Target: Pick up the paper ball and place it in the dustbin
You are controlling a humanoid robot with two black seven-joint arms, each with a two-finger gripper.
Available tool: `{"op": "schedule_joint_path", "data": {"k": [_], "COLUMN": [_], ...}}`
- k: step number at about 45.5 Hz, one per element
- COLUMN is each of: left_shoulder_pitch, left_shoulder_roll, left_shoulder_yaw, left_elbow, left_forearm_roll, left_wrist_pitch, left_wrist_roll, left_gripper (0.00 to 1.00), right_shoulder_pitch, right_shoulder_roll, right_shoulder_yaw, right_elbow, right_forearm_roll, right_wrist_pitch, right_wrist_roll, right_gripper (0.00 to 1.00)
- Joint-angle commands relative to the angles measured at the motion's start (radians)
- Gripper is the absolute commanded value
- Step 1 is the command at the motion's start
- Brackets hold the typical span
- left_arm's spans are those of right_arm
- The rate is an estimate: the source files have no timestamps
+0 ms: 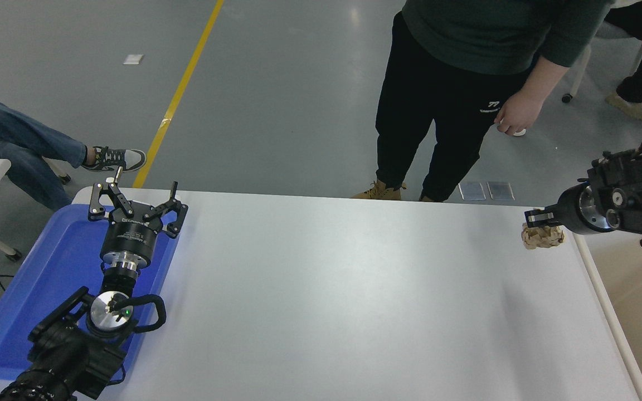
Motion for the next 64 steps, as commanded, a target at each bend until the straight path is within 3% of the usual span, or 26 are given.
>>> {"op": "schedule_joint_path", "data": {"k": [1, 10, 31, 42, 49, 58, 64], "left_shoulder_pitch": [0.0, 0.0, 0.002, 0.002, 0.002, 0.002, 0.002], "left_shoulder_roll": [0.001, 0.001, 0.001, 0.001, 0.001, 0.001, 0.001], "left_shoulder_yaw": [0.0, 0.0, 0.0, 0.0, 0.0, 0.0, 0.0], "left_elbow": [0.0, 0.001, 0.001, 0.001, 0.001, 0.001, 0.001], "left_forearm_roll": [0.0, 0.0, -0.002, -0.002, -0.002, -0.002, -0.002], "left_wrist_pitch": [0.0, 0.0, 0.0, 0.0, 0.0, 0.0, 0.0], "left_wrist_roll": [0.0, 0.0, -0.001, -0.003, -0.003, -0.003, -0.003], "left_gripper": [1.0, 1.0, 1.0, 1.0, 1.0, 1.0, 1.0], "right_shoulder_pitch": [0.279, 0.451, 0.565, 0.524, 0.458, 0.24, 0.005], "right_shoulder_roll": [-0.035, -0.035, -0.073, -0.162, -0.282, -0.487, -0.512], "right_shoulder_yaw": [-0.133, -0.221, -0.312, -0.33, -0.289, -0.079, 0.107], "right_elbow": [0.171, 0.249, 0.286, 0.232, 0.122, -0.06, -0.195], "right_forearm_roll": [0.01, 0.071, 0.065, -0.036, -0.188, -0.355, -0.363], "right_wrist_pitch": [0.102, 0.174, 0.202, 0.2, 0.199, 0.193, 0.174], "right_wrist_roll": [0.001, 0.001, 0.001, 0.001, 0.002, 0.002, 0.031], "right_gripper": [0.0, 0.0, 0.0, 0.0, 0.0, 0.0, 0.0]}}
